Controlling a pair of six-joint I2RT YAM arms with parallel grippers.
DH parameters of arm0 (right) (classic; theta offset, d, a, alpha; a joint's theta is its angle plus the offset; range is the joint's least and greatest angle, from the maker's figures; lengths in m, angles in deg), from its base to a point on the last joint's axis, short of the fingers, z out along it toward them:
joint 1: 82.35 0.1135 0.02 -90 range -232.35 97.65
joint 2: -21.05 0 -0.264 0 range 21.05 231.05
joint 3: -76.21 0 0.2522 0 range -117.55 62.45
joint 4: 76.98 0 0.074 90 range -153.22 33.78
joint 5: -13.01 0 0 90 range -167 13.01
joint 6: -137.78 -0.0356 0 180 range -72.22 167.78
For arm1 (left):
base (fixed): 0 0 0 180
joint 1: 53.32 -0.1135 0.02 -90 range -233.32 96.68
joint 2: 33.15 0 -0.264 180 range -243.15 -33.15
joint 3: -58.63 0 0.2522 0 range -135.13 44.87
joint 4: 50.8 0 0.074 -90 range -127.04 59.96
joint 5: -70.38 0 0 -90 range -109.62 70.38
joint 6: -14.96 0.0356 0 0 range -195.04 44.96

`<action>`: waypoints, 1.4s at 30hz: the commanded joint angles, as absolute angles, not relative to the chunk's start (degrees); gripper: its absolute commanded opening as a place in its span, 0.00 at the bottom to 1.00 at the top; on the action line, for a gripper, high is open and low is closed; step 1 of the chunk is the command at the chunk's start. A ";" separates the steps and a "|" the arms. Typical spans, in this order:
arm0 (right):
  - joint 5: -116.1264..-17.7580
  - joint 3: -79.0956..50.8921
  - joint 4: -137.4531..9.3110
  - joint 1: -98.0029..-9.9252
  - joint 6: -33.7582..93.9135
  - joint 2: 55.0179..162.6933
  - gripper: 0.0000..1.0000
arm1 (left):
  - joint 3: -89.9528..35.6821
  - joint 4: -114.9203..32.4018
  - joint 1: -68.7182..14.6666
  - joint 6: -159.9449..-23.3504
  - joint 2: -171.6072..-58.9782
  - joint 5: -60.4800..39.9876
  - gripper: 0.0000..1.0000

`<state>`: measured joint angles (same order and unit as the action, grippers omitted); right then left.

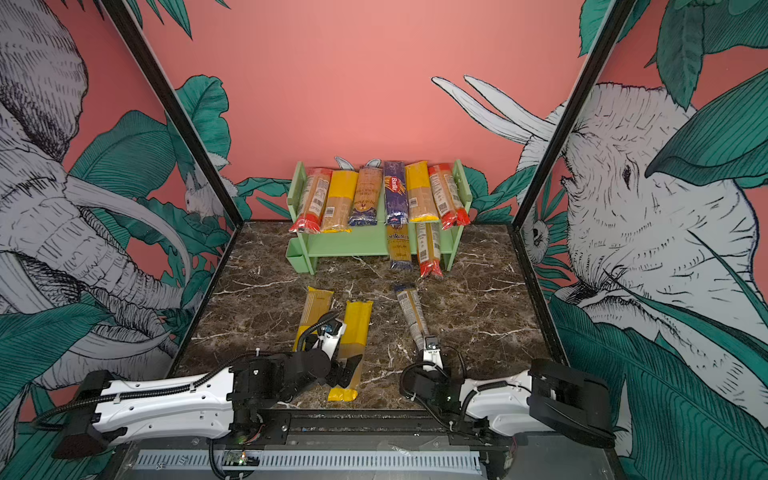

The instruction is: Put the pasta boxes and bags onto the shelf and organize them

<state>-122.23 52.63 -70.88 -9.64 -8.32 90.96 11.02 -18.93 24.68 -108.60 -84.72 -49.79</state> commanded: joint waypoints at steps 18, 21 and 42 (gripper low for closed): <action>-110.21 42.90 -59.10 -8.39 5.44 72.12 0.00 | 12.87 -2.64 24.98 -111.88 -63.19 -60.51 0.99; -109.44 41.13 -59.82 -8.34 6.76 72.47 0.00 | 12.59 -1.34 24.95 -112.04 -62.28 -61.25 0.99; -107.47 37.36 -64.54 -8.34 14.20 66.33 0.00 | 11.15 2.01 24.98 -114.27 -62.32 -65.06 0.98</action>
